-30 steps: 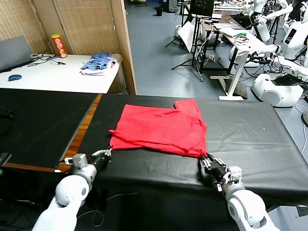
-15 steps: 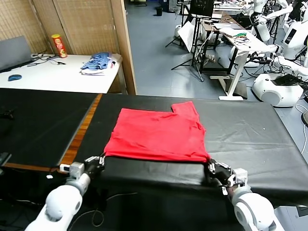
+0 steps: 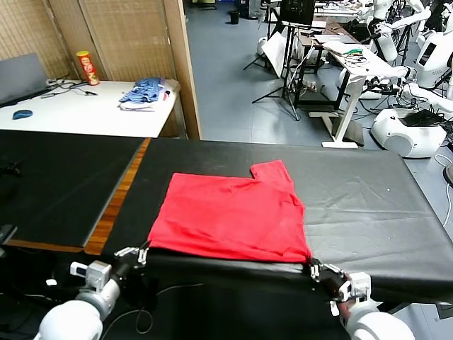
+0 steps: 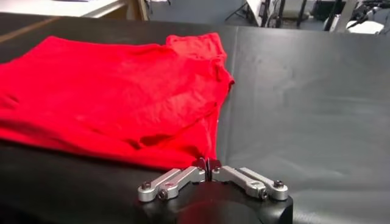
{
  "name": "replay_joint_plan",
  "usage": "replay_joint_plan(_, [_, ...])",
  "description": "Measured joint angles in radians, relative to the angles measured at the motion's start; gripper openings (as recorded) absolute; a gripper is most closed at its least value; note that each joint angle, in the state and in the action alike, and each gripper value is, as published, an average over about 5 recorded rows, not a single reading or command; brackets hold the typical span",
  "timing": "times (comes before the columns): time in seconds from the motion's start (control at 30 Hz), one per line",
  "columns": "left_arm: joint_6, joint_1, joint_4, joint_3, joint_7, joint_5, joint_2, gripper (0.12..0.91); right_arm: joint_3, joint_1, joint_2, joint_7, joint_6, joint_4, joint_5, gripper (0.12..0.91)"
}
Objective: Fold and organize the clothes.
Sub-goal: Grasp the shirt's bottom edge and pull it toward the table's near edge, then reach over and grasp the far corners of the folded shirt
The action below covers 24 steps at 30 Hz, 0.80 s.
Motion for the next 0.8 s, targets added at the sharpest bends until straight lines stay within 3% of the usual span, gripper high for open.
replay_joint_plan(0.07, [0.008,0.009,-0.010,-0.006,-0.003,-0.004,-0.004,0.227,0.013,-0.008,-0.004,-0.001,-0.012,0.015,0.005,0.493])
replay_joint_plan(0.2, [0.045,0.025,-0.034,-0.023,-0.012,-0.019,-0.004,0.455,0.045,-0.013,-0.014,-0.014,-0.022,0.050,0.037,0.700])
replay_joint_plan(0.3, [0.076,0.034,-0.058,-0.037,-0.026,-0.041,0.001,0.621,0.078,0.013,-0.026,-0.020,-0.002,0.056,0.077,0.782])
replay_joint_plan(0.4, [0.075,0.027,-0.084,-0.054,-0.034,-0.080,0.007,0.749,0.092,0.095,-0.041,-0.011,0.023,0.021,0.096,0.796])
replay_joint_plan(0.6, [0.082,-0.117,-0.050,-0.046,-0.064,-0.207,0.030,0.797,0.015,0.380,-0.056,0.027,0.050,-0.151,0.105,0.798])
replay_joint_plan(0.8, [0.135,-0.424,0.138,0.060,-0.115,-0.325,0.022,0.798,-0.133,0.665,-0.034,0.064,0.071,-0.384,0.106,0.798])
